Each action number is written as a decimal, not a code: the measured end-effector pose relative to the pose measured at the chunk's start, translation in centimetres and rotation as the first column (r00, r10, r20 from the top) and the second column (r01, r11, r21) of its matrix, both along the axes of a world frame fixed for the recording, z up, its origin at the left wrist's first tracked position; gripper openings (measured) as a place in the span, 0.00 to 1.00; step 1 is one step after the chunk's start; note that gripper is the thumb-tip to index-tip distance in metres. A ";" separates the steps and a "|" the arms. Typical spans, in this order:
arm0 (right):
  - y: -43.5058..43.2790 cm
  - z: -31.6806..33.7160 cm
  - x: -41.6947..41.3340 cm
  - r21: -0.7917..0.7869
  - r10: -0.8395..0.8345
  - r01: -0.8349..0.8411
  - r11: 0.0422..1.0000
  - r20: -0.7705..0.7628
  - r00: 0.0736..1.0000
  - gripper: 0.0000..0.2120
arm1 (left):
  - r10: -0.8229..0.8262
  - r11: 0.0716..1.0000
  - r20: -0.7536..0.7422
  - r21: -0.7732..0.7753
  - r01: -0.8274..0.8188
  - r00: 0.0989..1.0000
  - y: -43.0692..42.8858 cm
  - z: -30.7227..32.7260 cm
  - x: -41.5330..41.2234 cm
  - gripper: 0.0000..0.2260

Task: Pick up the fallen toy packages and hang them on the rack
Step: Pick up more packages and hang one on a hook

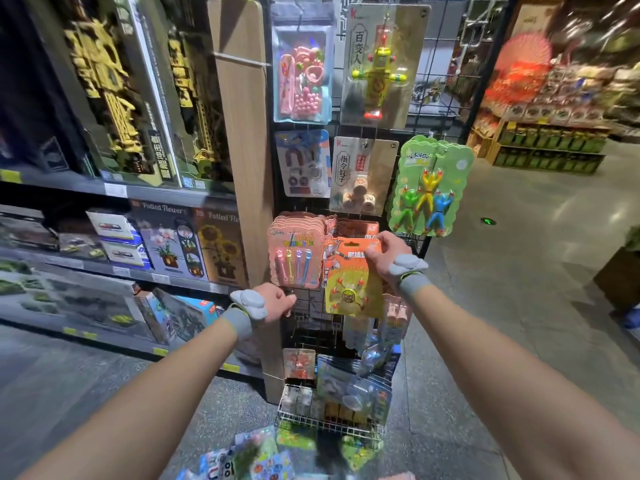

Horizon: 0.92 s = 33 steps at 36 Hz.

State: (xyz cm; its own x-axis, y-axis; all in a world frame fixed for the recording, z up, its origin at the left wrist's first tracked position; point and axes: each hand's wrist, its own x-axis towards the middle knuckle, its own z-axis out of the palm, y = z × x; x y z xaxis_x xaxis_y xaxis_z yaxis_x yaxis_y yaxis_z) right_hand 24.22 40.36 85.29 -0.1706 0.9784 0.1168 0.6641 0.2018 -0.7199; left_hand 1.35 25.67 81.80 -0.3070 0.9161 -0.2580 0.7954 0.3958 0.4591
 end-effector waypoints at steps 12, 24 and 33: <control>1.6 0.8 -1.3 -0.064 -0.104 0.108 0.992 0.064 0.992 0.19 | 0.008 0.999 0.014 -0.036 -0.007 1.000 -1.3 -1.9 -1.0 0.20; 3.7 1.0 -2.7 -0.125 -0.137 0.147 0.981 0.085 0.987 0.19 | 0.090 0.993 0.096 -0.082 -0.083 0.991 -4.2 -4.6 -1.7 0.22; 5.2 0.5 -3.8 -0.218 -0.198 0.191 0.957 -0.009 0.980 0.20 | 0.163 0.982 0.103 -0.119 -0.150 0.981 -7.0 -7.2 -3.6 0.21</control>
State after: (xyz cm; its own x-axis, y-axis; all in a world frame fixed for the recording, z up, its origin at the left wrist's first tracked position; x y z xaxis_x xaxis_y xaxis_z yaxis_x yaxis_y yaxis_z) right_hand 20.45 45.52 85.75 0.0261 0.9949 -0.0978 0.6520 -0.0911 -0.7527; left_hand -2.24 18.67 74.60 -0.4077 0.8232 -0.3953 0.6655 0.5642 0.4886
